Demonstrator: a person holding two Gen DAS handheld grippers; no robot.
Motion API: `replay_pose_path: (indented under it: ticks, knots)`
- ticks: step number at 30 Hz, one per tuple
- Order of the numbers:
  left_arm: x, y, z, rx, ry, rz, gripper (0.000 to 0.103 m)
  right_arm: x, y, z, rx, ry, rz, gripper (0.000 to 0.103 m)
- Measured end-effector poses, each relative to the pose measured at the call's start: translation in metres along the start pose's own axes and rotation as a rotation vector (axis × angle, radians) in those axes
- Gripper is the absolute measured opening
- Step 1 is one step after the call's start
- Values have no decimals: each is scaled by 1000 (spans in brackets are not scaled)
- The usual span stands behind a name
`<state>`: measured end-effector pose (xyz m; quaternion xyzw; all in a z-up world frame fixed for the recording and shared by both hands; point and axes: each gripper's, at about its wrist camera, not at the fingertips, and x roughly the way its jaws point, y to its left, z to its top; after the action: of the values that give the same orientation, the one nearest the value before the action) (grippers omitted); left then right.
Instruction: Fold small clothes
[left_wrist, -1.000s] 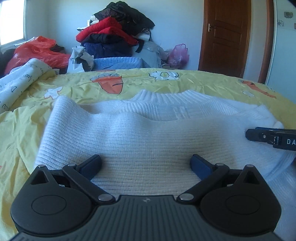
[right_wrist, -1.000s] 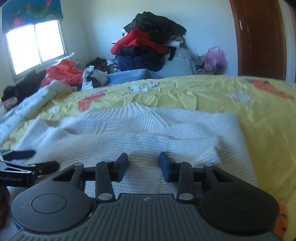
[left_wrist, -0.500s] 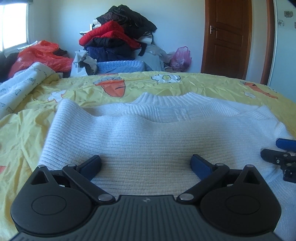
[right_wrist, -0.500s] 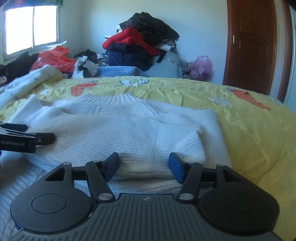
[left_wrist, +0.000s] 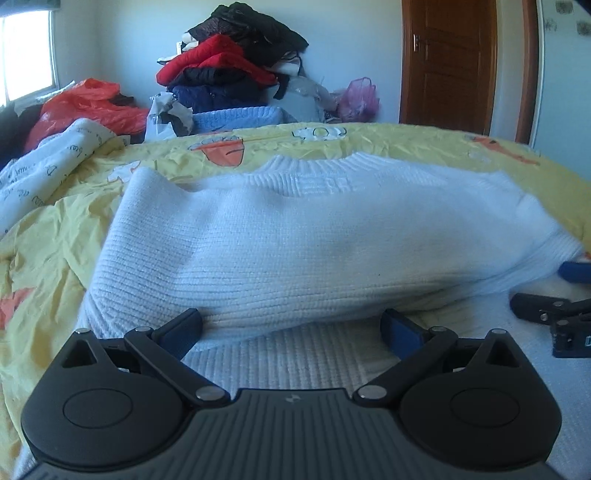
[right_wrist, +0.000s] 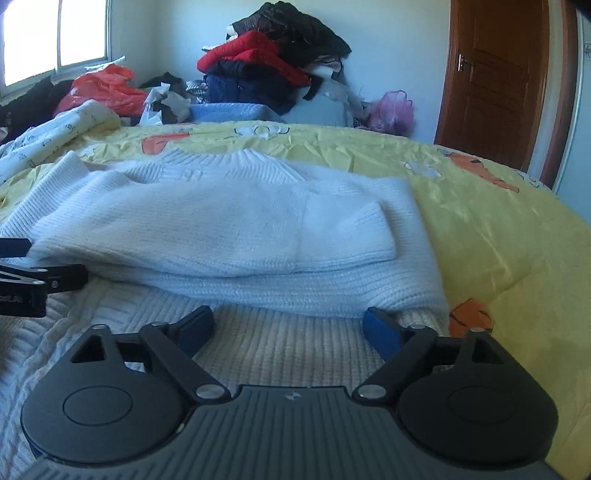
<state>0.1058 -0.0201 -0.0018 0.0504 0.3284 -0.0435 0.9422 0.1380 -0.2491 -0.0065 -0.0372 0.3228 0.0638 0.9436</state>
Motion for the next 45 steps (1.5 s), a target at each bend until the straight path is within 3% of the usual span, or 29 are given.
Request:
replay_pose_path:
  ticks: [5,13,17,20,25,32,36,41,45]
  knots:
    - [-1,-1,-2,7,-1,7,103,-12,-2,-2,38,43,-9,98]
    - [-15,3,-9,19,32,41,103,-13,-4,-16,27,25,-15,101]
    - [-35,27,-27,-72,47,3,103,-13,-5,-16,36,25,-10,101]
    - [-39,39,-36,-86,34,-26,103,-13,-5,-16,36,26,-11,101]
    - [-36,33,-35,-61,39,-4,103,-21,-8,-17,30,36,-5,101]
    - [-38,35,-38,-69,35,-15,103,-53,-21,-44,29,17,39,101]
    - [-50,40,-45,0,40,-37,103,-54,-19,-44,1,28,33,101]
    - [-69,60,-63,-16,28,-79,103,-69,-29,-55,1,20,68,101]
    - [-67,53,-62,-3,29,-46,103,-72,-24,-58,-27,25,51,102]
